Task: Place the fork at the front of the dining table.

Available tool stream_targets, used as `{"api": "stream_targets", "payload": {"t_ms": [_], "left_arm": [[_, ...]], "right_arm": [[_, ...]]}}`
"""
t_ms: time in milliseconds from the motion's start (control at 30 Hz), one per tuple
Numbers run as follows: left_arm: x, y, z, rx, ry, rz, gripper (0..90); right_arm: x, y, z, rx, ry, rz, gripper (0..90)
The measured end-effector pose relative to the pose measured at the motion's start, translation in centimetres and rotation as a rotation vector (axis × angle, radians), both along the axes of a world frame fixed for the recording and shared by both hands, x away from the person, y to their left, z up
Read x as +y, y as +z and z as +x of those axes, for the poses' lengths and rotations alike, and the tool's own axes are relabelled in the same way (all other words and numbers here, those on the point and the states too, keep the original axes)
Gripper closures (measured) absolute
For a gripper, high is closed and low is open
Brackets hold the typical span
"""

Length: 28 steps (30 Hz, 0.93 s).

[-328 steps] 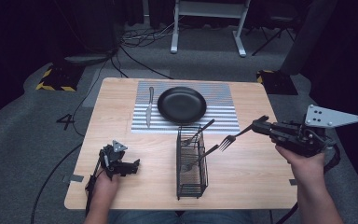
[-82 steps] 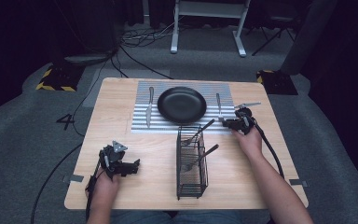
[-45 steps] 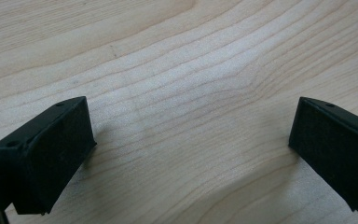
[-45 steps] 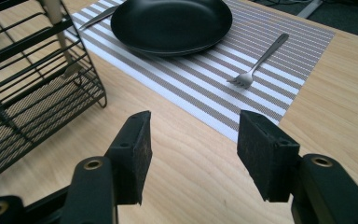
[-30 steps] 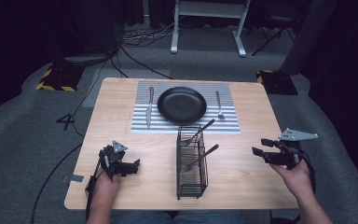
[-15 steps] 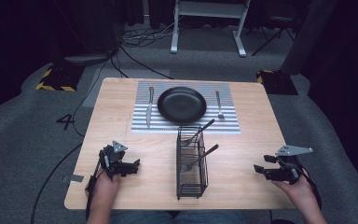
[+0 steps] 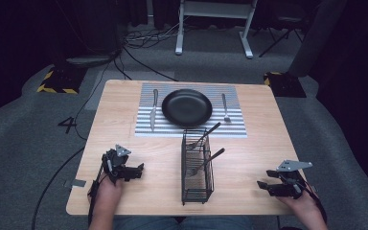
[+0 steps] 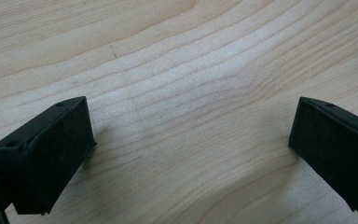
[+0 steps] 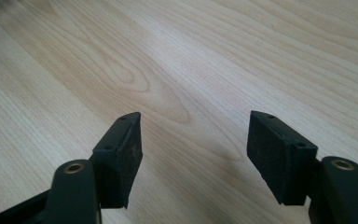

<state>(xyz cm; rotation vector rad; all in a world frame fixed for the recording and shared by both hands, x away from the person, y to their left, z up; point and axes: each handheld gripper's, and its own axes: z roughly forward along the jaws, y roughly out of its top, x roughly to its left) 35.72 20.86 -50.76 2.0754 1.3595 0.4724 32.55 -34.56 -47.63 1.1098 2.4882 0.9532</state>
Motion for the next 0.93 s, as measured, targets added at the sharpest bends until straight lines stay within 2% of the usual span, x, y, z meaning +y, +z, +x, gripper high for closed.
{"api": "stream_targets", "payload": {"t_ms": [67, 200, 267, 333, 367, 400, 433, 467, 500, 567, 933], "left_arm": [[0.0, 0.0, 0.0, 0.001, -0.002, 0.0, 0.0], [0.0, 0.0, 0.0, 0.001, -0.002, 0.0, 0.0], [0.0, 0.0, 0.0, 0.002, -0.002, 0.0, 0.0], [0.0, 0.0, 0.1, 0.0, -0.004, 0.003, 0.0], [0.0, 0.0, 0.1, -0.001, -0.007, 0.002, 0.0], [0.0, 0.0, 0.1, -0.001, -0.007, 0.002, 0.0], [0.0, 0.0, 0.1, -0.001, -0.006, 0.001, 0.0], [0.0, 0.0, 0.1, -0.001, -0.006, 0.001, 0.0], [0.0, 0.0, 0.1, -0.001, -0.006, 0.001, 0.0], [0.0, 0.0, 0.1, 0.0, -0.006, 0.001, 0.0], [0.0, 0.0, 0.1, -0.001, -0.006, 0.001, 0.0]], "right_arm": [[0.1, -0.8, -0.2, -0.027, -0.011, 0.03, 36.0], [0.0, -2.1, -0.2, -0.049, -0.032, 0.061, 35.5], [-0.1, -2.4, -0.3, -0.091, -0.026, 0.056, 37.1], [-0.2, -2.7, -0.4, -0.132, -0.013, 0.053, 32.6], [-0.3, -2.8, -0.2, -0.129, -0.017, 0.057, 31.0], [-0.4, -2.8, -0.1, -0.128, -0.01, 0.053, 25.6], [-0.3, -2.8, 0.1, -0.129, -0.02, 0.038, 15.8], [-0.3, -2.8, 0.1, -0.129, -0.02, 0.038, 15.8], [-0.4, -2.9, 0.7, -0.097, -0.07, 0.022, 5.0], [-0.2, -3.0, 1.0, -0.087, -0.071, 0.012, 0.8], [-0.1, -3.0, 1.1, -0.082, -0.07, 0.01, 0.0]]}}
